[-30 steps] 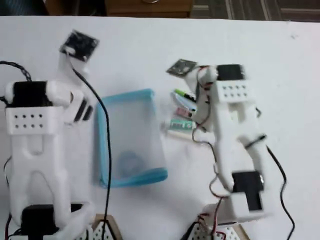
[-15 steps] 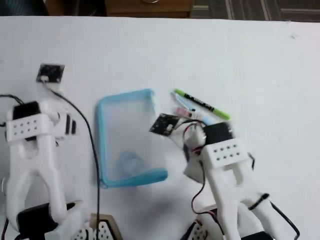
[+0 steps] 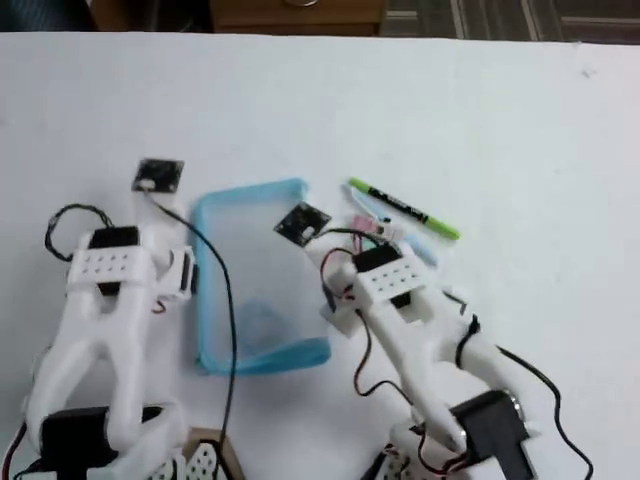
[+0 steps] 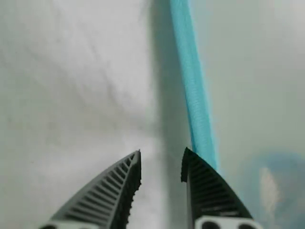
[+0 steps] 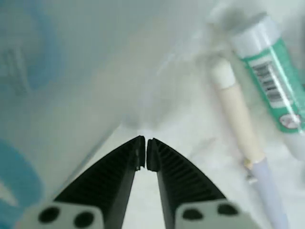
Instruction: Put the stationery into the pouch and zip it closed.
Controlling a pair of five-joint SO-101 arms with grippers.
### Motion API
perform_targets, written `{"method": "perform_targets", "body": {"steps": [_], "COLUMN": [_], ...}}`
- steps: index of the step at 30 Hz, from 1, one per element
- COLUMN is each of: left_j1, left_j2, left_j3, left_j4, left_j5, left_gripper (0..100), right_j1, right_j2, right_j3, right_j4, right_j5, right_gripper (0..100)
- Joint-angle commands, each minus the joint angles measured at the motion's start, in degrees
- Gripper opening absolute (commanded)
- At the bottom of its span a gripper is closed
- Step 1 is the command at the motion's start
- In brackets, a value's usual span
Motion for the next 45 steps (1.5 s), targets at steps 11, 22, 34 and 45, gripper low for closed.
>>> {"method": "perform_targets", "body": {"steps": [11, 22, 34, 45], "left_j1": [0.8, -5.3, -31.1, -50.3], "left_j2": [-1.4, -1.5, -24.7, -63.1], "left_j3": [5.0, 2.2, -9.8, -9.7], "left_j4": [-2.9, -1.5, 15.1, 23.9], "left_j5": [0.5, 8.8, 2.6, 2.6], "left_gripper": [9, 9, 15, 15], "right_j1": [-12.3, -23.0, -24.1, -31.2], "right_j2": [-8.2, 4.6, 17.0, 29.1], "right_j3": [-19.0, -36.7, -50.3, -64.7], "right_j4": [8.1, 10.1, 9.8, 8.9], "right_j5": [-0.6, -5.9, -6.2, -5.9], "right_gripper": [1.7, 1.7, 1.8, 1.8]}}
